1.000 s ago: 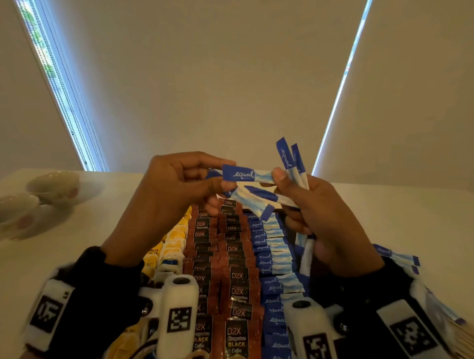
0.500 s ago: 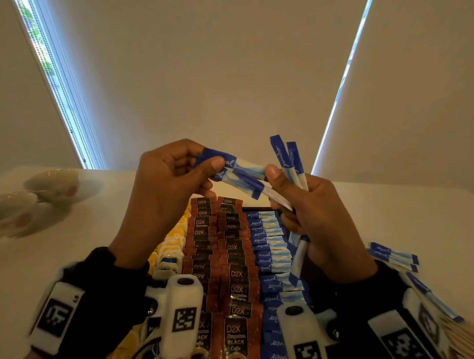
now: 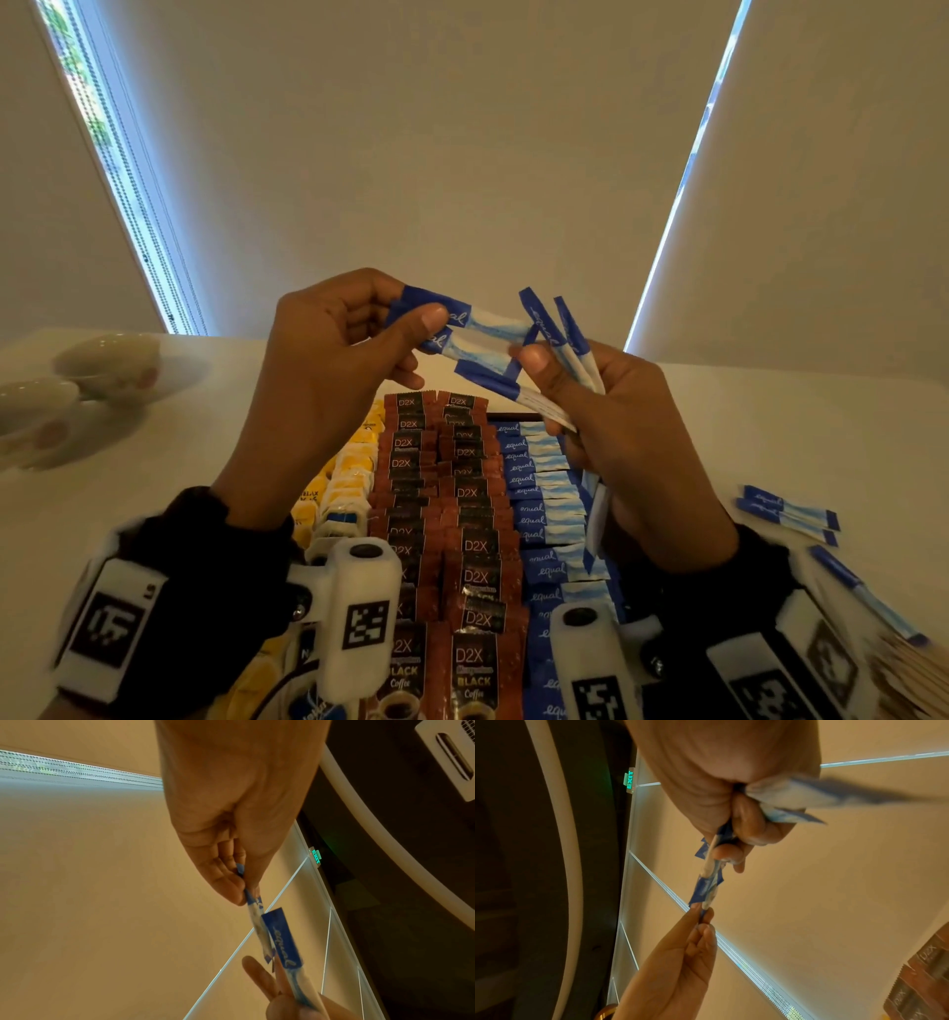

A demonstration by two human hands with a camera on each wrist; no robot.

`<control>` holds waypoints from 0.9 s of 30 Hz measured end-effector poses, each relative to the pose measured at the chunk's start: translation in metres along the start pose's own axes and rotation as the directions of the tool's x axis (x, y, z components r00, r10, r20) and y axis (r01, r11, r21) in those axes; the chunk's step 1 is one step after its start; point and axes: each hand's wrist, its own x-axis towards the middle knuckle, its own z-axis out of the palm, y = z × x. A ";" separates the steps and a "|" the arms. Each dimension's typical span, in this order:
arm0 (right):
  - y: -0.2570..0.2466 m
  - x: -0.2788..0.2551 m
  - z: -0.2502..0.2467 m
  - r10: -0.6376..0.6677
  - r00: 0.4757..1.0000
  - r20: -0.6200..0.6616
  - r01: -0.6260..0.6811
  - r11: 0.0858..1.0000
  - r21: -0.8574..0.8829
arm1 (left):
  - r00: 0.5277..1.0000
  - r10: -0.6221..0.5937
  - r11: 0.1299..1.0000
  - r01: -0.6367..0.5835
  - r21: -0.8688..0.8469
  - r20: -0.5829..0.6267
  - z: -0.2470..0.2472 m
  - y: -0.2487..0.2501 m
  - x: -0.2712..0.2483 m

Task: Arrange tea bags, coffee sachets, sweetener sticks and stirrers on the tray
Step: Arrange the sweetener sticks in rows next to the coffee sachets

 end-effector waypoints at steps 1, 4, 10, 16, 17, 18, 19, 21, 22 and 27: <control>0.000 0.000 0.000 -0.009 1.000 0.004 0.009 1.000 -0.007 | 1.000 -0.003 1.000 0.003 0.005 0.005 0.000 0.000 0.000; 0.002 0.002 0.001 -0.040 0.999 0.007 0.040 0.999 -0.026 | 1.000 -0.010 1.000 0.009 0.019 0.021 0.000 0.000 0.000; 0.003 0.001 0.002 -0.041 0.999 0.006 0.041 0.996 -0.077 | 1.000 -0.029 0.999 0.029 -0.040 -0.004 0.003 -0.001 -0.002; 0.000 -0.001 0.000 0.122 0.992 0.039 -0.124 0.992 0.026 | 0.998 -0.001 0.999 -0.001 -0.038 -0.059 0.006 0.001 -0.003; 0.001 -0.001 0.000 0.117 0.992 0.043 -0.118 0.993 0.027 | 0.998 0.002 1.000 -0.004 -0.030 -0.061 0.006 0.001 -0.003; 0.001 -0.001 0.000 0.100 0.994 0.043 -0.100 0.995 0.020 | 0.998 0.002 1.000 -0.004 -0.030 -0.062 0.006 0.001 -0.003; 0.002 -0.001 0.001 0.081 0.996 0.038 -0.081 0.997 0.005 | 0.998 0.000 0.999 -0.002 -0.034 -0.061 0.006 0.001 -0.003; 0.005 0.000 0.001 0.052 0.998 0.028 -0.052 0.998 -0.032 | 0.999 -0.005 0.999 0.003 -0.042 -0.054 0.007 0.001 -0.004; 0.006 0.000 0.002 0.038 0.999 0.027 -0.036 0.998 -0.048 | 0.999 -0.009 0.999 0.007 -0.043 -0.050 0.008 0.001 -0.004; 0.000 0.002 -0.006 -0.039 0.999 0.006 0.039 0.986 -0.162 | 0.999 -0.033 0.998 0.032 -0.052 -0.010 0.006 0.003 -0.004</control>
